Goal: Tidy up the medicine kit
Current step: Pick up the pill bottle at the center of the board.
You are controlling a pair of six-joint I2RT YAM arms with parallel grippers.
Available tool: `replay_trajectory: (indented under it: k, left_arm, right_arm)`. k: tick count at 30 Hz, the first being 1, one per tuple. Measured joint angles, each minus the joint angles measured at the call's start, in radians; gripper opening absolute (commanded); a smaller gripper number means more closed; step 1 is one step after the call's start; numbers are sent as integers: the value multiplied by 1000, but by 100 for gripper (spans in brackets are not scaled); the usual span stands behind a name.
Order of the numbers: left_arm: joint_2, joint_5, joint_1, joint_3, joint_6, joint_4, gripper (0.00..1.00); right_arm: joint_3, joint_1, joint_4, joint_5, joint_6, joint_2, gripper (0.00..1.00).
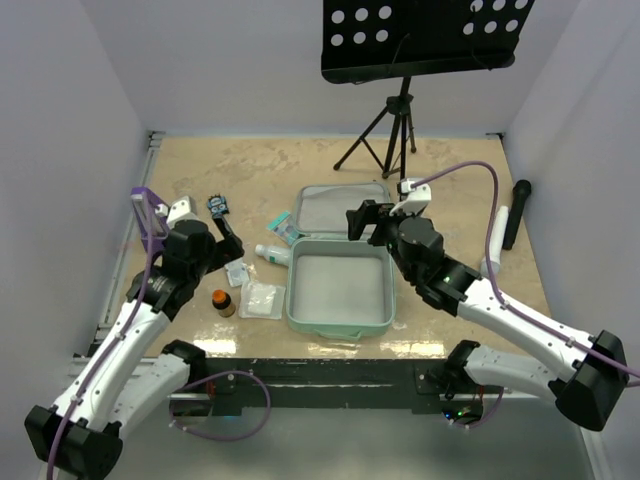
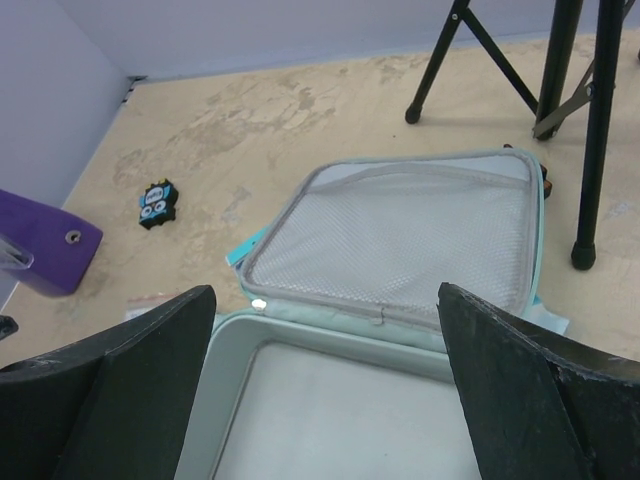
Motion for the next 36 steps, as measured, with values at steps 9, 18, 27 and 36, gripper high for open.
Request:
replay_trajectory:
  k: [9, 18, 27, 36]
  left_arm:
    - [-97, -38, -75, 1, -67, -127, 100]
    - [-15, -86, -106, -5, -224, -273, 93]
    - [-9, -102, -111, -22, -319, -341, 84]
    - [66, -123, -195, -22, -385, -415, 75]
  right_arm:
    - [0, 0, 3, -44, -7, 52, 98]
    - [0, 0, -6, -53, -6, 68, 98]
    - [0, 0, -15, -58, -6, 68, 98]
    - [-2, 0, -20, -74, -1, 50, 98]
